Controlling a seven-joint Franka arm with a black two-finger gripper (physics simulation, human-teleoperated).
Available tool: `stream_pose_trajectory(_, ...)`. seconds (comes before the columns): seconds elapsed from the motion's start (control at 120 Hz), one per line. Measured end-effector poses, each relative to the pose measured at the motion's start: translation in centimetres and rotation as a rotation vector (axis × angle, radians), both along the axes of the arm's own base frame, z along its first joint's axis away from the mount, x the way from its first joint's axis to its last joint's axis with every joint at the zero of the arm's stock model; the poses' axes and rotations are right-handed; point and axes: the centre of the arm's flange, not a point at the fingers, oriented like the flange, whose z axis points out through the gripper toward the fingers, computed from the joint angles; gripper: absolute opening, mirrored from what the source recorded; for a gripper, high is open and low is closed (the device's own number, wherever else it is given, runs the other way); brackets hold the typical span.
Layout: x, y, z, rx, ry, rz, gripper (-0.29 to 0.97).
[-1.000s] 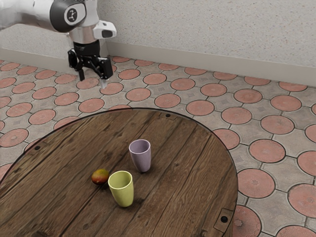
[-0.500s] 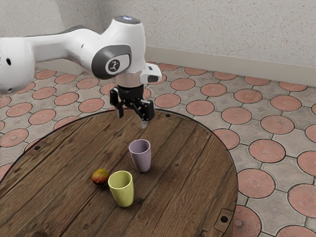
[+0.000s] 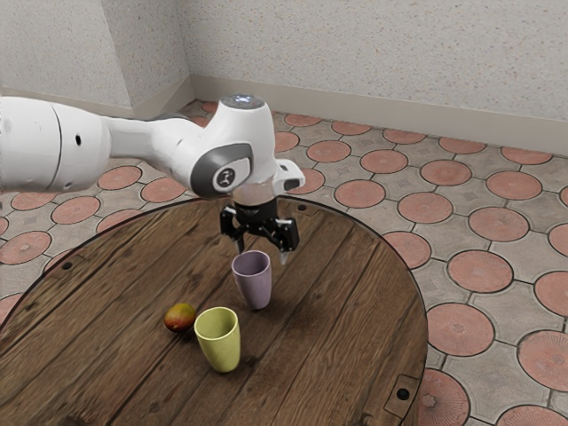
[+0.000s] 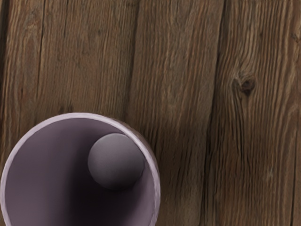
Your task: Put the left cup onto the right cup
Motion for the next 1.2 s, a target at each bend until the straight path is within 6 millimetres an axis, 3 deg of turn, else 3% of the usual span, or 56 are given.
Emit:
stream_pose_trajectory(0.442, 0.7, -1.3, -4.4, 0.012, -0.016, 0.066, 0.67)
stream_pose_trajectory(0.6, 0.8, -1.4, -5.6, 0.009, -0.008, 0.101, 0.42)
stream_pose_trajectory(0.825, 0.7, -1.2, -5.6, 0.014, -0.008, 0.142, 0.07)
stream_pose_trajectory(1.083, 0.6, -1.0, -5.2, 0.022, -0.001, 0.172, -0.07)
stream_pose_trajectory(1.2, 0.4, -0.9, -4.1, 0.031, -0.004, 0.182, -0.08)
